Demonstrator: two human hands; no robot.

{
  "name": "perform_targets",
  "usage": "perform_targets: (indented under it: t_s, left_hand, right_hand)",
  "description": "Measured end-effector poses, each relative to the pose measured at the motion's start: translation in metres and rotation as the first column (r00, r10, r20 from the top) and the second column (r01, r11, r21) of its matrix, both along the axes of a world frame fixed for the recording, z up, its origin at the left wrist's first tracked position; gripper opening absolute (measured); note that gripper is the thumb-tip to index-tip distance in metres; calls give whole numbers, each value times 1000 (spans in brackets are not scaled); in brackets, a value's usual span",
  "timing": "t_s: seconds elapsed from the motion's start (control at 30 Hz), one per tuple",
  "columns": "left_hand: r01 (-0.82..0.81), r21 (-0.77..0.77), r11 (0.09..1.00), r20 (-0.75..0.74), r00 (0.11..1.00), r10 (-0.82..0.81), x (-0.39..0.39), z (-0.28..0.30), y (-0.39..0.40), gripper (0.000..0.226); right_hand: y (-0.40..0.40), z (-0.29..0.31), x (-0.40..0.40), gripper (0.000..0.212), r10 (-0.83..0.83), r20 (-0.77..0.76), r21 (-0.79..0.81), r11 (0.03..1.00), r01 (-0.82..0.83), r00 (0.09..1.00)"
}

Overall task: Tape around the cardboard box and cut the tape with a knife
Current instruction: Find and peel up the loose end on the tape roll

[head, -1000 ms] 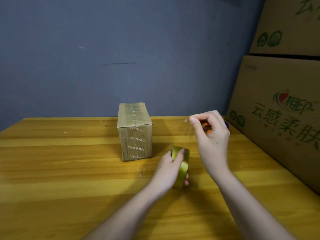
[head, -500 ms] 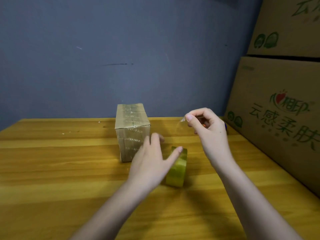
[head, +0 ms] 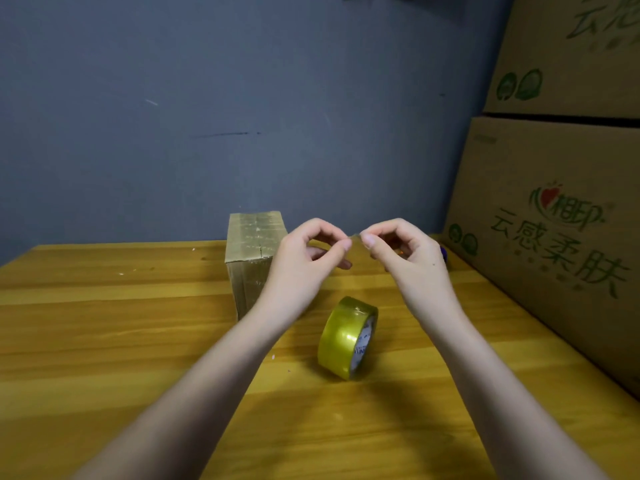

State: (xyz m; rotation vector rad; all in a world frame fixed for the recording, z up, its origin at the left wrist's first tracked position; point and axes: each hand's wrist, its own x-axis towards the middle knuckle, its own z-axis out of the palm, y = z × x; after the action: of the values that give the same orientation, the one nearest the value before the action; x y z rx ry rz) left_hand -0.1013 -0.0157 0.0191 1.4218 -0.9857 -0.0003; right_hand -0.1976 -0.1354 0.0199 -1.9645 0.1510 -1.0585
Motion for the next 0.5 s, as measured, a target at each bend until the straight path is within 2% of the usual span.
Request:
perform_targets:
  t_s: [0.3,0.37,0.47,0.5]
  left_hand:
    - [18,82,996,-78,997,-11,-2,12,5,12]
    - [20,104,994,-85,996,-11,-3,15,5,11]
    - [8,151,989,-109,994,8,-3,18,7,13]
    - [-2,174,985,-120,992,23,-4,19,7,14]
  right_hand:
    - [-3,1,-7,14,7,-46,-108,994,-12,999]
    - [-4,3,-8,21,2,-50,-140,990,-9,999]
    - [-3,4,-10,43,57,-24,-75,995,-59,998]
    - [-3,4,-10,43,64,-4,-60,996,-64,998]
